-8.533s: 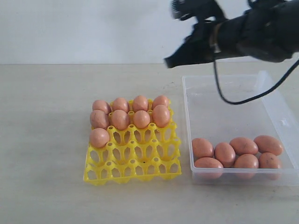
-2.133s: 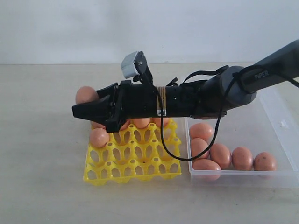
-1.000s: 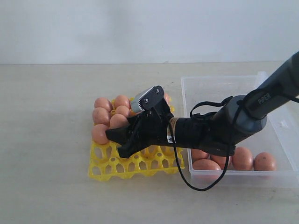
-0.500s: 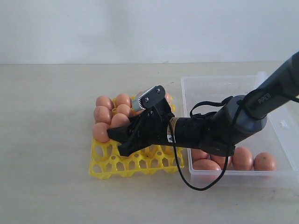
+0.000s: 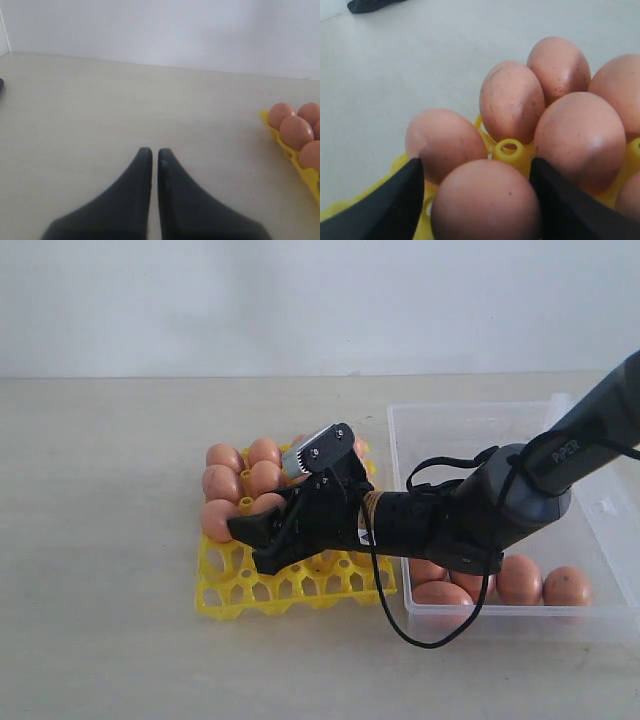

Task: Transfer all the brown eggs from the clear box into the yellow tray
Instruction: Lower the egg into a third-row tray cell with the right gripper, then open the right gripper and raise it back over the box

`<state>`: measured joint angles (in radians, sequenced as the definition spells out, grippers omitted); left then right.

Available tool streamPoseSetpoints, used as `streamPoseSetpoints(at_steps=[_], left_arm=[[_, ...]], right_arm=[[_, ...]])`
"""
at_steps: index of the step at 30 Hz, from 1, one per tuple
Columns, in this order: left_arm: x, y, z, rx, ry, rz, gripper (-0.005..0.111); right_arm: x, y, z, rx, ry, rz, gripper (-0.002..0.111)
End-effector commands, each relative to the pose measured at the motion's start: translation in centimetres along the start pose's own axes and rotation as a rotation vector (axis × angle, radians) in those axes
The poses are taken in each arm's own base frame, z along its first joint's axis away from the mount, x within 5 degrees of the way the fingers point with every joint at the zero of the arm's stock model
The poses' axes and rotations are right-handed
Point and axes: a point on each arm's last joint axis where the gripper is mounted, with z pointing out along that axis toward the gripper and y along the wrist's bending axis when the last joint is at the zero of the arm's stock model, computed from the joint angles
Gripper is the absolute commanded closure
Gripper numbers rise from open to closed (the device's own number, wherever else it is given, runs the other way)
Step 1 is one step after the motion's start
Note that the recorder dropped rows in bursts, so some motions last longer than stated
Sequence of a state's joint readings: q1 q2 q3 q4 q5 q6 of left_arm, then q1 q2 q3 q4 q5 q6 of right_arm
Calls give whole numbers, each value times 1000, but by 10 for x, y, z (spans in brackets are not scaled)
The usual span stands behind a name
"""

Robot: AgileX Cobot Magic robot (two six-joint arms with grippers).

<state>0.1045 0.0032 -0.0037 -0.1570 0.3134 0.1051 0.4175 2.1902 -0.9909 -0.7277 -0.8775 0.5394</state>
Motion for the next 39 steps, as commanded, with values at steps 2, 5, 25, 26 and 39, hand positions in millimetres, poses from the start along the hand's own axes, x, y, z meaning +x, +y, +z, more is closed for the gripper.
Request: streamPoseSetpoints(at_steps=[2,5,25,26,39], left_arm=[[1,0,0,-3,-1,3,103],[1,0,0,-3,-1,3,103],[1,0,0,-3,-1,3,103],[1,0,0,-3,-1,3,103],[1,0,0,-3,-1,3,103]], right_arm=[[-5,0,-2,-1,-19,-5,51],[-16,2,-5,-4,-46,-16,51],[-76,12,-27,42,-204,-101,52],[-85,15,-31,49,-215,-114,52],[-156,4,-153,656,146,-74,109]])
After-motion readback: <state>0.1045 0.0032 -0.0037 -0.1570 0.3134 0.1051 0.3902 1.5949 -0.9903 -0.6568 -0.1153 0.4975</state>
